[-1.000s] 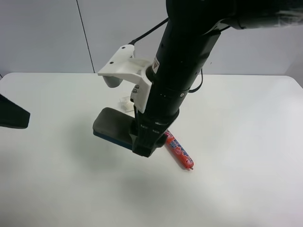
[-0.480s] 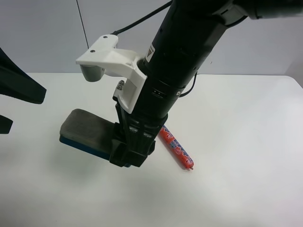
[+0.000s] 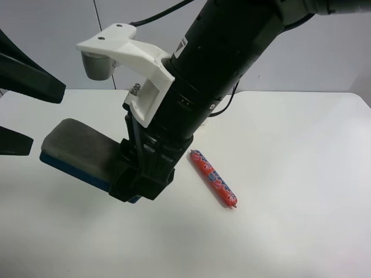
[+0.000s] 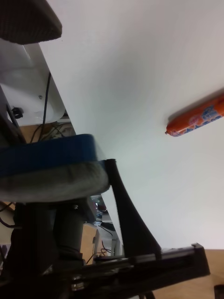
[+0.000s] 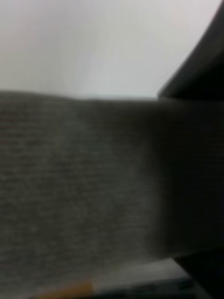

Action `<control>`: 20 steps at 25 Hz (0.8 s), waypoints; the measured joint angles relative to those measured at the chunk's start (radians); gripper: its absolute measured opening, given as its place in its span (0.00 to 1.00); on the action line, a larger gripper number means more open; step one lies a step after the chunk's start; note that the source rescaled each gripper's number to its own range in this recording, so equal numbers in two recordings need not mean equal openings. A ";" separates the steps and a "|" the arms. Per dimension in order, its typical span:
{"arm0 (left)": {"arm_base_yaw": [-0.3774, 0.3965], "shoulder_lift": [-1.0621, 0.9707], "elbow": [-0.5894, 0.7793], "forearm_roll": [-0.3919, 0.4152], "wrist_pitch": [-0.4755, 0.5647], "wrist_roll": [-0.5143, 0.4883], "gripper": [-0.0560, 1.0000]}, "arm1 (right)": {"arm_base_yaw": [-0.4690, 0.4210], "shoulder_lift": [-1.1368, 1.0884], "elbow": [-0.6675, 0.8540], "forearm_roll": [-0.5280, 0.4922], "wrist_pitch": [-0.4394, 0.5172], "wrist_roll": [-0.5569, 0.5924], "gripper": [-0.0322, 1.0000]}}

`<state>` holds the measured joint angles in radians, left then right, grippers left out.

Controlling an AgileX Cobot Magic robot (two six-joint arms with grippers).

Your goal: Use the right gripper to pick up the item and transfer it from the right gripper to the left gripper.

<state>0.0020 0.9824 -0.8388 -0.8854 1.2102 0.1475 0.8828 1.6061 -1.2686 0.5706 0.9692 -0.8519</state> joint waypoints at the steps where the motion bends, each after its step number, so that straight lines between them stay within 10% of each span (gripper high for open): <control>1: 0.000 0.000 0.000 -0.001 0.000 0.000 1.00 | 0.000 0.000 0.000 0.017 -0.002 -0.008 0.03; 20: 0.000 0.000 0.000 -0.004 0.000 0.000 1.00 | 0.000 0.000 0.000 0.089 -0.192 -0.116 0.03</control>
<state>0.0020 0.9824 -0.8388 -0.8896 1.2102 0.1475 0.8828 1.6061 -1.2686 0.6600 0.7775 -0.9677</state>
